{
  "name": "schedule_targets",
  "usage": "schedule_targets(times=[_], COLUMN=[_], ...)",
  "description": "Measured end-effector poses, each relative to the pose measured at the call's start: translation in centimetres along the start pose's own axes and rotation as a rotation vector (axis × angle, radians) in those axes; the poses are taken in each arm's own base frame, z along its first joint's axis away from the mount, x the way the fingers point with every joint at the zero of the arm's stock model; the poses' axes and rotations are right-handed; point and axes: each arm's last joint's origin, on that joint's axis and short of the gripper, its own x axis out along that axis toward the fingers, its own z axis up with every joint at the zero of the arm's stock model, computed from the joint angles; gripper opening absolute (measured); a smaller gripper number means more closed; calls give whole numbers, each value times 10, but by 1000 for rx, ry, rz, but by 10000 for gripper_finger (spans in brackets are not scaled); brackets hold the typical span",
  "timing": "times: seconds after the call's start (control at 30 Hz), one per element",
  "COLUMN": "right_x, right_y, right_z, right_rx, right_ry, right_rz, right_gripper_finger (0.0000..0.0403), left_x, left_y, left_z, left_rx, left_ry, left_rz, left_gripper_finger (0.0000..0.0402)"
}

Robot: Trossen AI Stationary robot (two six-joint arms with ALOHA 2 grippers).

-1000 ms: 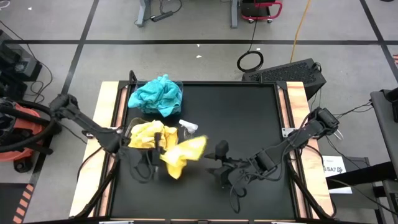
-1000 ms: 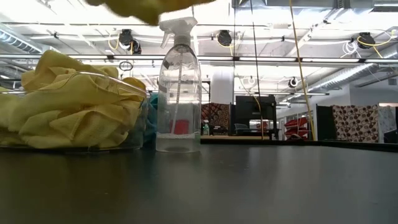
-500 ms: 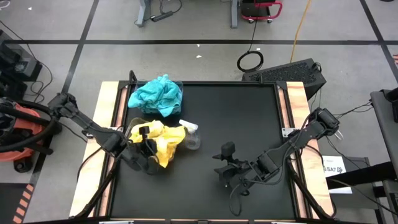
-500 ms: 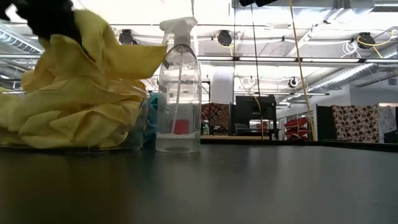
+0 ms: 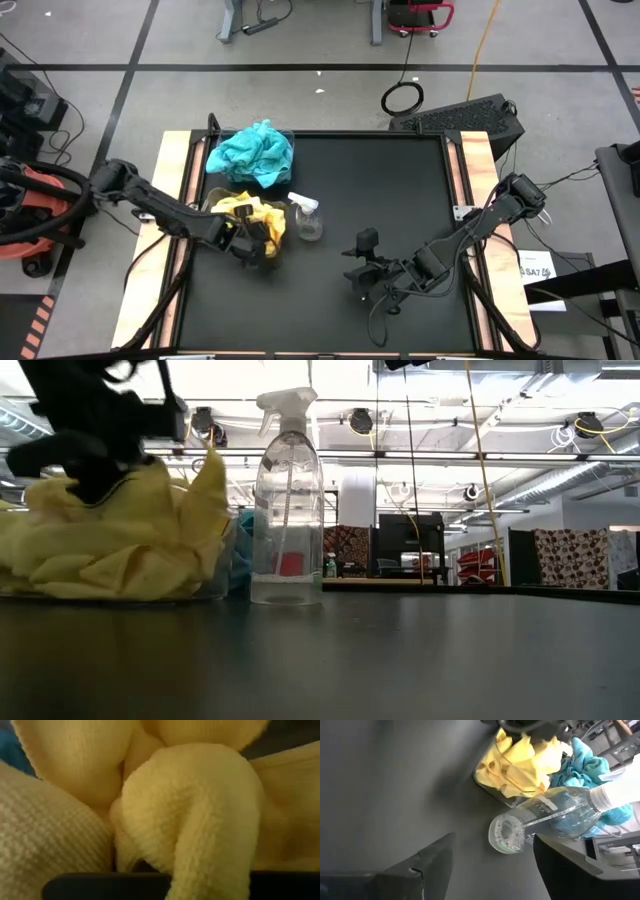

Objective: Sort microfiber towel by color & place in baskets
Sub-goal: Put the yellow microfiber cloth into the bottom transparent bin

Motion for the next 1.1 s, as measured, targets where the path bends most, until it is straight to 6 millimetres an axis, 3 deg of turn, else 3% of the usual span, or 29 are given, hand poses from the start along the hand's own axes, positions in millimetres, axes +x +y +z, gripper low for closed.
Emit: schedule_targets(times=[0.27, 0.53, 0.63, 0.93, 1.1], right_x=[0, -1, -1, -3, -3], right_y=[1, 3, 3, 5, 5], right_z=[0, 0, -1, -1, -1], right_rx=[27, 35, 36, 35, 36], right_ry=[1, 1, 7, 4, 3], right_rz=[46, 51, 51, 55, 55], right_gripper_finger=[258, 258, 258, 258, 258], left_x=[25, 22, 15, -23, -49], left_y=[6, 10, 11, 12, 14], left_z=[7, 9, 12, 27, 35], left_rx=[-58, -85, -86, -66, -71], left_ry=[122, 118, 111, 75, 34], left_rz=[-60, -87, -92, -145, -194], left_gripper_finger=[20, 29, 64, 224, 268])
